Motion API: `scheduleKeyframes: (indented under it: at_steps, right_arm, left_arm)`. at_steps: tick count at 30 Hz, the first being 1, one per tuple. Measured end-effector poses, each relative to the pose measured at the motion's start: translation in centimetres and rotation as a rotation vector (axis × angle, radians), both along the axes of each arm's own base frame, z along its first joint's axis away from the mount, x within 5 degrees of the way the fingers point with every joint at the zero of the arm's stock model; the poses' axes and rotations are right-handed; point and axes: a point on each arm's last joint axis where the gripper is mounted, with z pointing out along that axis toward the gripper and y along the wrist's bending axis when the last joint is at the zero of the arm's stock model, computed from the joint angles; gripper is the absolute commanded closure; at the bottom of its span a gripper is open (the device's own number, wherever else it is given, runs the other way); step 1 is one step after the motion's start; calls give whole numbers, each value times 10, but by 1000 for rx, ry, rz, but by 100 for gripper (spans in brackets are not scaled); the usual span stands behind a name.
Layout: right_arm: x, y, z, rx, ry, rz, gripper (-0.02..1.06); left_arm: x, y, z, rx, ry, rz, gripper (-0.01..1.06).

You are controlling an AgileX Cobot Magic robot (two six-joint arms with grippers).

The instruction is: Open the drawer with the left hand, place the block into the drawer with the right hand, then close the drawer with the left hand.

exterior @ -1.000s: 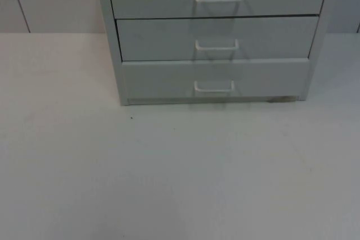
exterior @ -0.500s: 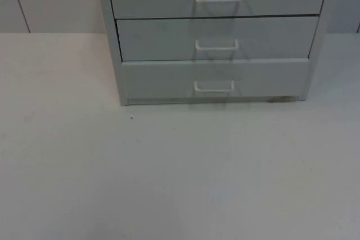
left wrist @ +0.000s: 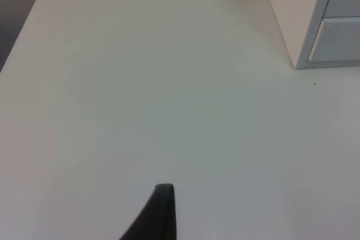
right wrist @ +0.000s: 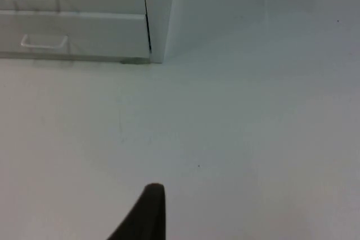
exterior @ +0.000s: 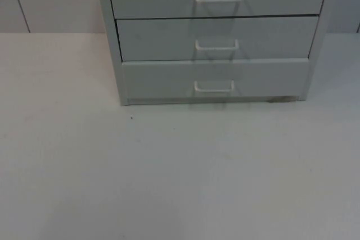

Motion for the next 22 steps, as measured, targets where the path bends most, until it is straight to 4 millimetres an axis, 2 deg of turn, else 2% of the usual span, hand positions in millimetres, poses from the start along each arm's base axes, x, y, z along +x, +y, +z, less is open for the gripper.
scheduleKeyframes:
  at_steps: [22]
  right_arm:
    - [0,1,0,21,1,-36,-1]
  left_arm:
    - [0,0,0,0,0,0,0]
